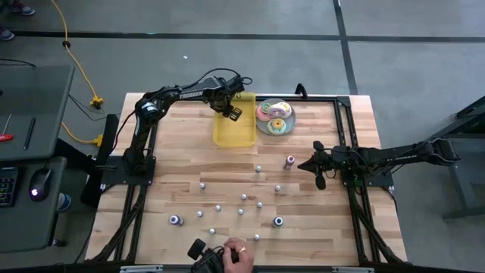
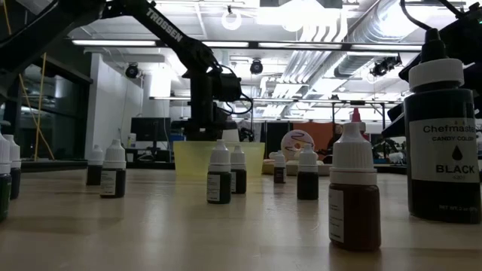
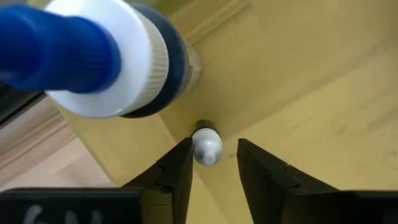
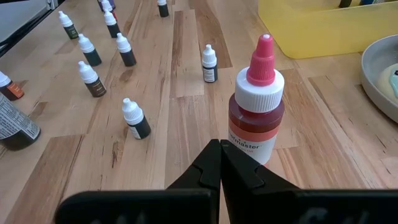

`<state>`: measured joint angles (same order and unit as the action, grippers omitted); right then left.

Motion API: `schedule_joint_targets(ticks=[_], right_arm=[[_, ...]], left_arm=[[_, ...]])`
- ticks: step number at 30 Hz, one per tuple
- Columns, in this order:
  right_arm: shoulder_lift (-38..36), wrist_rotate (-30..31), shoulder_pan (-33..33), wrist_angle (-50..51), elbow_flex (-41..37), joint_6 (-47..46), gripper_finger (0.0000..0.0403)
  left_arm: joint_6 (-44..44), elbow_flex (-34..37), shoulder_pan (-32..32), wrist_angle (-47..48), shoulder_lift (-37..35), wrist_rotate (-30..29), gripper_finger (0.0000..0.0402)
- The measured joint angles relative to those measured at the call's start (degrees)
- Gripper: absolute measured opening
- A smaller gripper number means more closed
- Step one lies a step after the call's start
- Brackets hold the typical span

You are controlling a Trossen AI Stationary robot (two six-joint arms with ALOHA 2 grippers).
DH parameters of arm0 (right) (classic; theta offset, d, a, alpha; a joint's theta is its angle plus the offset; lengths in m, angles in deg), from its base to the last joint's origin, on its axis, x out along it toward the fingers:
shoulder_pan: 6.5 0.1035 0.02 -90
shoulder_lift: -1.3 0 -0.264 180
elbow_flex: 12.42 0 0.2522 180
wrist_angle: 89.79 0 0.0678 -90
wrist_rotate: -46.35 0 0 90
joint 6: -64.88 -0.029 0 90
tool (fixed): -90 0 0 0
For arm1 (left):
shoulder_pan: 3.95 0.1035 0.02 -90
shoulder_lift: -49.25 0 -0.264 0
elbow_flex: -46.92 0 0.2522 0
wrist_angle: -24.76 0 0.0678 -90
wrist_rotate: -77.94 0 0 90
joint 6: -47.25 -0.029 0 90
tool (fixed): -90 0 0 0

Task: Pick & Place food coloring
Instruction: Put the small green food coloring bottle into the bin, then put the small black food coloring bottle into the bin

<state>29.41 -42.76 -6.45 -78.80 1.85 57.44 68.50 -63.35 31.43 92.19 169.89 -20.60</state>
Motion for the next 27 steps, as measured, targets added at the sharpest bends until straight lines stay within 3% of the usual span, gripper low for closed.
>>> schedule_joint_targets(ticks=[17, 27], right_arm=[[0.0, 0.0, 0.0, 0.0, 0.0, 0.0, 0.0000], [0.0, 0.0, 0.0, 0.0, 0.0, 0.0, 0.0000]], left_arm=[[-1.7, -0.1, -0.1, 0.3, -1.9, -4.5, 0.0127], [-3.5, -0.1, -0.6, 0.2, -10.1, -7.1, 0.0127]])
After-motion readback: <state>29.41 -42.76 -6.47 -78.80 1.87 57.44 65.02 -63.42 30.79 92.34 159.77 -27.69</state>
